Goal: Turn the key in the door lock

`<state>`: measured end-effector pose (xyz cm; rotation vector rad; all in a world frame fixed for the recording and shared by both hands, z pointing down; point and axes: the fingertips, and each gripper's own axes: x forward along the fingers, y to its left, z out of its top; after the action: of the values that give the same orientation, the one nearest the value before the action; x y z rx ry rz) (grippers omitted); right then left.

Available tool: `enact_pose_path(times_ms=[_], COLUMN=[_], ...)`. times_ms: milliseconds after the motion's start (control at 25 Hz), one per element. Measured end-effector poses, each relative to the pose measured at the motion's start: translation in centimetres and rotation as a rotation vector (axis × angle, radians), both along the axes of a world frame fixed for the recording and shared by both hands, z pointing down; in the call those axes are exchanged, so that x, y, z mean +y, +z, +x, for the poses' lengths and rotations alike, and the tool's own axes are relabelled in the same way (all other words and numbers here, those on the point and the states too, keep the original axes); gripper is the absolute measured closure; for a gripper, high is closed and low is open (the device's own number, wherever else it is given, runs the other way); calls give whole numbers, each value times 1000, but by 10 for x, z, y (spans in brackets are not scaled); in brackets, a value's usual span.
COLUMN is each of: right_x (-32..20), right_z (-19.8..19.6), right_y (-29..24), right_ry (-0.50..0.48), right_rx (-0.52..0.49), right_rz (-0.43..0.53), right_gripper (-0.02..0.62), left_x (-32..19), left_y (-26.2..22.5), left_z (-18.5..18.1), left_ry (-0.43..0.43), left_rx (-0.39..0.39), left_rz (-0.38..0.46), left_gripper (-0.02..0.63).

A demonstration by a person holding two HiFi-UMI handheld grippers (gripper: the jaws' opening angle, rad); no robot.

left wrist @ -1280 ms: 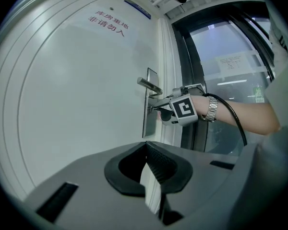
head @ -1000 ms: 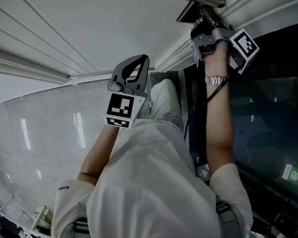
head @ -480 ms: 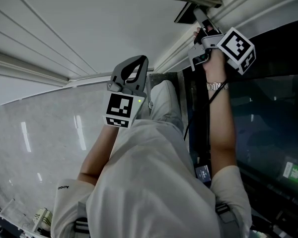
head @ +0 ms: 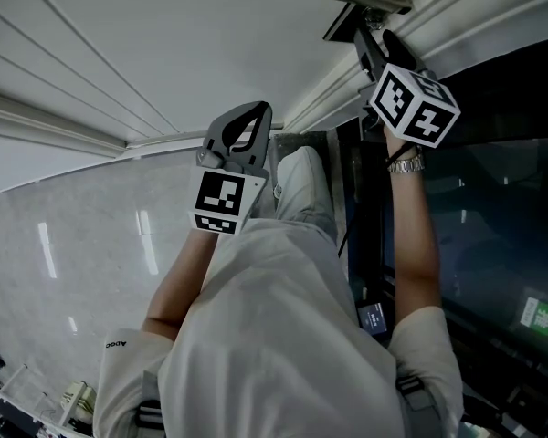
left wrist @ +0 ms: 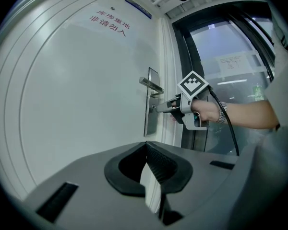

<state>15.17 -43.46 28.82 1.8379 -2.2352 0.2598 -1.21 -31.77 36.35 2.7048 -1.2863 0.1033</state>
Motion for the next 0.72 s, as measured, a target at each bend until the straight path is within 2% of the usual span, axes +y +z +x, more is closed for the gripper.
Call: enact_pose_path(times_ms=[120,320,400,480,720], right_x=[1,-1,-4,-6,-13], right_z=[-1,-8,-11,-13,-18], right_y=[-5,-15,-14,-10,-4], right_ry=[3,1,-17,-45,-87], right_rx=[273,787,956,1030,1169], right_rz=[55,158,176,169,169], right_gripper=[416,416,416,416,416], left_x=[0,-2,-2,-3,-4], left_y=[0,-1,-1,0,0], left_z=[0,-1,-2,-4,-4], left_ry=[1,0,-4,-8,-8], left_rx=[1,5,6,7,3], left_rz=[2,4,3,2,2], left_gripper=[597,597,597,597,597])
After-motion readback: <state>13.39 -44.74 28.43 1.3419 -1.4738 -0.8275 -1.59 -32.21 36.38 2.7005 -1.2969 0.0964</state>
